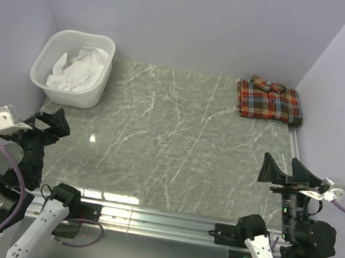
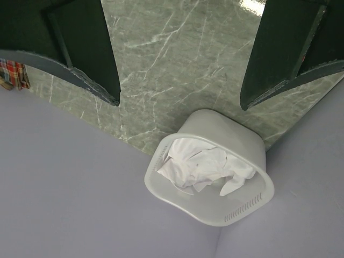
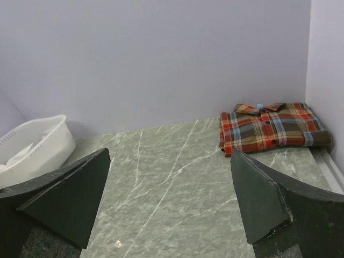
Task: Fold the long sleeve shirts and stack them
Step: Grab the shirt from the pile
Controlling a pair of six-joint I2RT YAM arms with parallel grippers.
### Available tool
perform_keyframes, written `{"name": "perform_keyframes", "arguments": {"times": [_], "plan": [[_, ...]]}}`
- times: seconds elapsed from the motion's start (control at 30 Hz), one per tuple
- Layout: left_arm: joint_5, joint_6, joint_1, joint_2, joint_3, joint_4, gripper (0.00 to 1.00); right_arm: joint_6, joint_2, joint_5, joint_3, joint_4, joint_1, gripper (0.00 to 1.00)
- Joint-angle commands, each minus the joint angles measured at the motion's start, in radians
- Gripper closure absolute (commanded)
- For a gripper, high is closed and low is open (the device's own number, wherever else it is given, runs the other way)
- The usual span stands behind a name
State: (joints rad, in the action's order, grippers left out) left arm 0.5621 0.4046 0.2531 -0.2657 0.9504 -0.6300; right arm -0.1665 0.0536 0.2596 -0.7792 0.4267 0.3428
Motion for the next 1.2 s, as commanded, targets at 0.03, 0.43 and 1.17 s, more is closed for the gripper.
{"name": "perform_keyframes", "arguments": {"times": [0.03,0.43,1.17], "plan": [[-0.013,0.002,0.003,-0.049,-0.009,0.059,0.01,-0.014,0.023,-0.019,0.0,-0.046,0.007,0.0],[0.027,0.118,0.002,-0.528,0.201,-0.02,0.01,-0.057,0.179,-0.16,-0.022,0.02,0.009,0.0],[-0.198,0.149,-0.391,-1.751,1.017,-0.143,0.01,-0.09,0.258,-0.281,0.038,0.084,0.007,0.0]]}}
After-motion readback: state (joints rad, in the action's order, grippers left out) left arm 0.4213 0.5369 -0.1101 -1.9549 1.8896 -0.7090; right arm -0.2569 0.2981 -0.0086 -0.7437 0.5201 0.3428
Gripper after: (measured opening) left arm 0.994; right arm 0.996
